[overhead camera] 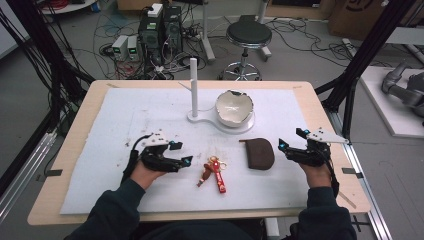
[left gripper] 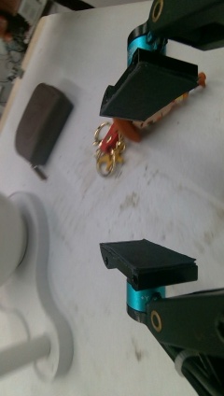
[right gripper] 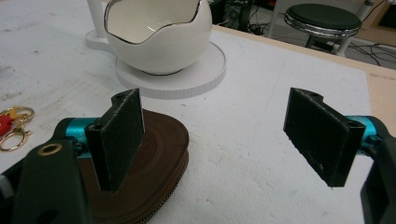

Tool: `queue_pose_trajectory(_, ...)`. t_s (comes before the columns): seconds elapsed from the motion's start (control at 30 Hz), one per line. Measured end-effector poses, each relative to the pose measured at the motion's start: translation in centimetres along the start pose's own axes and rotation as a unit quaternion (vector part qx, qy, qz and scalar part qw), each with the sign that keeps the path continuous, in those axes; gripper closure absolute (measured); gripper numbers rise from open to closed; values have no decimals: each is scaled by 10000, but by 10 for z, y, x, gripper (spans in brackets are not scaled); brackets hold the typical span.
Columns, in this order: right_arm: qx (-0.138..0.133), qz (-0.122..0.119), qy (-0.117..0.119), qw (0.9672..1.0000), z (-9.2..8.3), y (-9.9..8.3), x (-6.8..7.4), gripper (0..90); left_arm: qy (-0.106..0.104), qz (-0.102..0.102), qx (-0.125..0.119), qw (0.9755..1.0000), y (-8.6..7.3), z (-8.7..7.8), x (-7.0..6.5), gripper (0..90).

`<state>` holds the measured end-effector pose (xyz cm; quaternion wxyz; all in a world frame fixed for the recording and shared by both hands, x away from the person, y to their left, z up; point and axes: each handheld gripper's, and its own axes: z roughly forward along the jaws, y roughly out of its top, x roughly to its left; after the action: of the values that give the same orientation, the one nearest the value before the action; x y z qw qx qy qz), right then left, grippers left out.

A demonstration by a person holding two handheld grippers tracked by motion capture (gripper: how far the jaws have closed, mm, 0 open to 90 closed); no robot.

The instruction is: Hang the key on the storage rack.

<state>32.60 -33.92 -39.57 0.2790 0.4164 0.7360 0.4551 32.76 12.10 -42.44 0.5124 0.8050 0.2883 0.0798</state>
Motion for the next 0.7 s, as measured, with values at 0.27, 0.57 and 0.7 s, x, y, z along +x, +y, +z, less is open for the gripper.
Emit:
queue_pose_trajectory(0.27, 86, -52, 9, 9999, 2, -2, 0, 205, -255, 389, 692, 9965, -5, 36, -33, 267)
queue_pose_trajectory(0.57, 152, -126, 57, 9998, 4, -2, 1, 207, 119, 827, 1267, 9884, -10, 47, -41, 311)
queue_pose_trajectory(0.7, 178, -121, 57, 9998, 4, -2, 1, 208, 160, 916, 1460, 9849, -5, 43, -38, 463)
